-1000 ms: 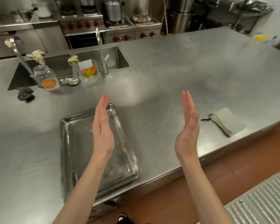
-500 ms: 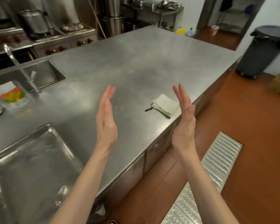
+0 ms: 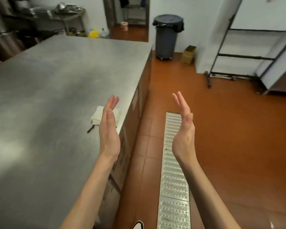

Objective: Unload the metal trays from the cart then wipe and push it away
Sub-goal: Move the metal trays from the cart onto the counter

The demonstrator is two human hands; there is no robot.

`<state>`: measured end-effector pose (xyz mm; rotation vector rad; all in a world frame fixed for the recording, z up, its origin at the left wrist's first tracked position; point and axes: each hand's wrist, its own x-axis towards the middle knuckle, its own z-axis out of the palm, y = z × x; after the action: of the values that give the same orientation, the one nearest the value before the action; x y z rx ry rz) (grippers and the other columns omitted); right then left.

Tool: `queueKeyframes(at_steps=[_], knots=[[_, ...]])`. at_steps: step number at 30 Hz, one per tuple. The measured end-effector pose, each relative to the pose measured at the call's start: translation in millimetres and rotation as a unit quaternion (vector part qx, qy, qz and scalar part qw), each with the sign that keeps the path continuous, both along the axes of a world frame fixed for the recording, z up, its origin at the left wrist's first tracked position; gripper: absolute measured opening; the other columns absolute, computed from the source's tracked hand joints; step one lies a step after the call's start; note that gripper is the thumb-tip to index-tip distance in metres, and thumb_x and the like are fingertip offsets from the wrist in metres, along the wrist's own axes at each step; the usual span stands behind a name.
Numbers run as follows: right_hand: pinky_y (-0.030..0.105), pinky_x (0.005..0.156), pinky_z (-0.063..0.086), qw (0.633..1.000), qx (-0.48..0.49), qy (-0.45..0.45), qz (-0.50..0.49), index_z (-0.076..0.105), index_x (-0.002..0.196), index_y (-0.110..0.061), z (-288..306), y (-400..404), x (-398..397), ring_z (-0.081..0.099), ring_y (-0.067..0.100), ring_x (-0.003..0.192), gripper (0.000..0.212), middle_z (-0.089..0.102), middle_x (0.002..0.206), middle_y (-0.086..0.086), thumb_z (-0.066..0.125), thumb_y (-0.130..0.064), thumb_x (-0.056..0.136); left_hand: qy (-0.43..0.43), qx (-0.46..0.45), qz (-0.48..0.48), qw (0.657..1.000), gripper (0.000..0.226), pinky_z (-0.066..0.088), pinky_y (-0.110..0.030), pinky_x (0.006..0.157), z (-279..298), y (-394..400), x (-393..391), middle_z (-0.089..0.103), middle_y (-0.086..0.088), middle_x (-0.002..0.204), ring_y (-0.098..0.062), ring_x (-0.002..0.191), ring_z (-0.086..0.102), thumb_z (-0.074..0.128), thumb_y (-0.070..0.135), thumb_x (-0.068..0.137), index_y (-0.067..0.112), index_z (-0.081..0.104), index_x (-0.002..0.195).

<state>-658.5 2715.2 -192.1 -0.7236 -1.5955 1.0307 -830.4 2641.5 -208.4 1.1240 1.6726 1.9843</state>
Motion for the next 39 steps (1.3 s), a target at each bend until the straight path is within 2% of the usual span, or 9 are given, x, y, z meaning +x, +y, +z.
queueKeyframes(at_steps=[3, 9, 14, 18, 22, 28, 30, 33, 39], knots=[[0.010, 0.119, 0.022, 0.998, -0.002, -0.001, -0.059, 0.036, 0.161, -0.021, -0.2, 10.1, 19.0, 0.035, 0.002, 0.152, 0.079, 0.047, 0.161, -0.010, 0.010, -0.068, 0.103, 0.008, -0.006, -0.068, 0.998, 0.058, 0.025, -0.035, 0.129, 1.9, 28.0, 11.6, 0.051, 0.011, 0.160, -0.001, 0.151, 0.039, 0.021, 0.053, 0.110, 0.029, 0.039, 0.159], [0.011, 0.119, 0.024, 0.982, 0.009, -0.002, -0.188, 0.035, 0.161, -0.016, -0.8, 14.6, 55.4, 0.037, 0.003, 0.151, 0.082, 0.048, 0.160, -0.006, 0.010, -0.068, 0.103, 0.026, 0.001, -0.184, 0.983, 0.062, 0.024, -0.045, 0.131, 1.8, 77.0, 38.3, 0.051, 0.008, 0.160, -0.006, 0.153, 0.039, 0.021, 0.051, 0.110, 0.022, 0.039, 0.161], [0.003, 0.115, 0.019, 0.952, -0.009, -0.019, -0.306, 0.033, 0.163, -0.022, -2.2, -3.5, 94.5, 0.034, -0.005, 0.150, 0.079, 0.046, 0.161, -0.012, 0.006, -0.067, 0.103, 0.014, -0.003, -0.291, 0.957, 0.064, 0.022, -0.048, 0.132, -3.3, 103.2, 79.3, 0.051, 0.010, 0.161, -0.004, 0.153, 0.038, 0.021, 0.053, 0.108, 0.022, 0.039, 0.161], [0.002, 0.114, 0.017, 0.925, -0.015, -0.029, -0.378, 0.033, 0.163, -0.022, -2.2, -21.6, 130.3, 0.031, -0.008, 0.150, 0.085, 0.045, 0.161, -0.013, 0.006, -0.072, 0.100, 0.009, -0.009, -0.377, 0.926, 0.060, 0.023, -0.045, 0.131, -7.7, 111.8, 125.9, 0.050, 0.009, 0.161, -0.005, 0.153, 0.039, 0.020, 0.046, 0.111, 0.019, 0.039, 0.161], [0.001, 0.114, 0.015, 0.892, -0.017, -0.038, -0.451, 0.034, 0.162, -0.023, -2.7, -41.3, 170.1, 0.030, -0.008, 0.150, 0.086, 0.045, 0.161, -0.016, 0.006, -0.075, 0.099, 0.002, -0.008, -0.451, 0.893, 0.061, 0.026, -0.037, 0.130, -10.0, 117.5, 179.8, 0.050, 0.010, 0.160, -0.002, 0.151, 0.040, 0.020, 0.050, 0.111, 0.020, 0.038, 0.161], [0.006, 0.118, 0.017, 0.839, -0.020, -0.020, -0.544, 0.035, 0.162, -0.024, -8.1, -87.5, 236.1, 0.030, -0.004, 0.152, 0.083, 0.046, 0.160, -0.019, 0.008, -0.073, 0.101, 0.009, 0.007, -0.542, 0.840, 0.056, 0.028, -0.040, 0.129, -16.3, 110.3, 273.7, 0.052, 0.010, 0.159, -0.004, 0.151, 0.041, 0.021, 0.042, 0.114, 0.018, 0.039, 0.161], [0.010, 0.121, 0.019, 0.822, -0.015, -0.012, -0.569, 0.035, 0.162, -0.023, -10.5, -104.8, 257.9, 0.033, 0.001, 0.153, 0.080, 0.047, 0.160, -0.016, 0.010, -0.070, 0.103, 0.010, 0.009, -0.569, 0.822, 0.055, 0.028, -0.039, 0.128, -18.0, 101.6, 303.9, 0.052, 0.010, 0.158, -0.003, 0.151, 0.041, 0.021, 0.042, 0.114, 0.019, 0.039, 0.161], [0.008, 0.118, 0.021, 0.800, -0.016, -0.003, -0.600, 0.036, 0.161, -0.022, -11.6, -131.0, 292.1, 0.033, 0.000, 0.152, 0.078, 0.047, 0.161, -0.012, 0.013, -0.069, 0.103, 0.009, 0.004, -0.603, 0.797, 0.055, 0.028, -0.037, 0.128, -20.2, 84.0, 350.4, 0.053, 0.010, 0.158, -0.003, 0.151, 0.041, 0.022, 0.041, 0.114, 0.019, 0.041, 0.160], [0.011, 0.120, 0.021, 0.757, -0.022, -0.003, -0.653, 0.037, 0.158, -0.030, -15.7, -181.3, 359.4, 0.033, 0.002, 0.153, 0.070, 0.046, 0.162, -0.007, 0.013, -0.068, 0.104, 0.023, -0.001, -0.659, 0.751, 0.059, 0.030, -0.028, 0.125, -26.8, 44.3, 439.5, 0.052, 0.009, 0.159, -0.003, 0.150, 0.042, 0.023, 0.049, 0.111, 0.020, 0.042, 0.159]])
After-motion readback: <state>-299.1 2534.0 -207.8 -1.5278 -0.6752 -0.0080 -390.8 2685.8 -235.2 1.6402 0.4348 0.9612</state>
